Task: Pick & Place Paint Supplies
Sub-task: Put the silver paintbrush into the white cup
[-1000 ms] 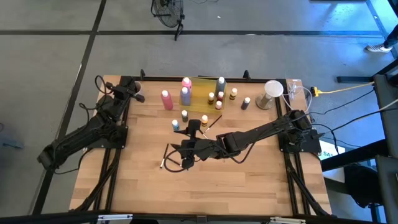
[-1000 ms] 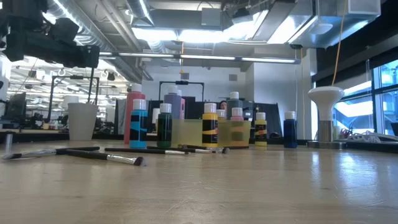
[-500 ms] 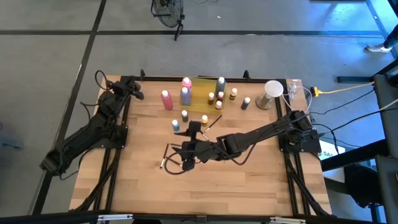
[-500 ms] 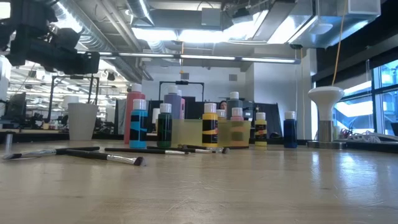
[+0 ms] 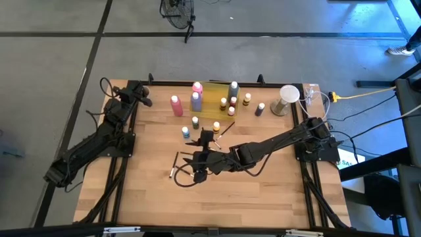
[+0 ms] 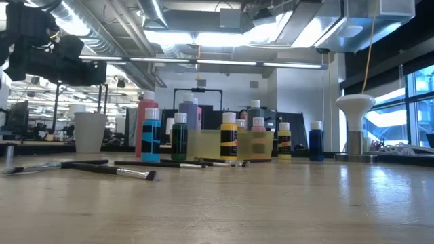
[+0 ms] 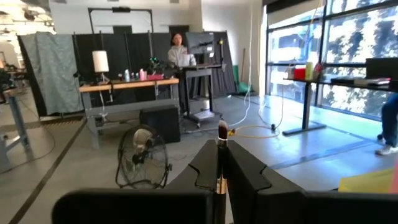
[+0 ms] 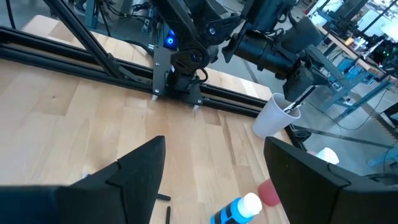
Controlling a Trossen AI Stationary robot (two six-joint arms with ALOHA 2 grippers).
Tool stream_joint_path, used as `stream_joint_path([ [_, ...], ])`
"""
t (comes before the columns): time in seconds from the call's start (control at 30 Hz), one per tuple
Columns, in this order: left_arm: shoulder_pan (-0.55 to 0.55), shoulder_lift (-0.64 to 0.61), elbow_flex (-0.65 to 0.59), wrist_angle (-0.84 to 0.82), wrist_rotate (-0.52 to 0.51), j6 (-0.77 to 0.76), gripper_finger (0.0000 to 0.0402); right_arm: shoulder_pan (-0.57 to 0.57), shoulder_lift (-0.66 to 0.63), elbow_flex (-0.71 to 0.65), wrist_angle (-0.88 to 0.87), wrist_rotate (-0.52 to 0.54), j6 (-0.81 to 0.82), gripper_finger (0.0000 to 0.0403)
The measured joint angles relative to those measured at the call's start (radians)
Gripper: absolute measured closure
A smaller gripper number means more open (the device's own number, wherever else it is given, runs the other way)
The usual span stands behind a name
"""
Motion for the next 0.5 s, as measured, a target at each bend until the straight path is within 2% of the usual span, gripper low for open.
stream_joint_path([
  [0.5,-0.001,0.043,0.0,-0.009,0.025,-0.005,0.0393,0.003,0.0,0.0,-0.03,0.0,0.029,0.0126],
])
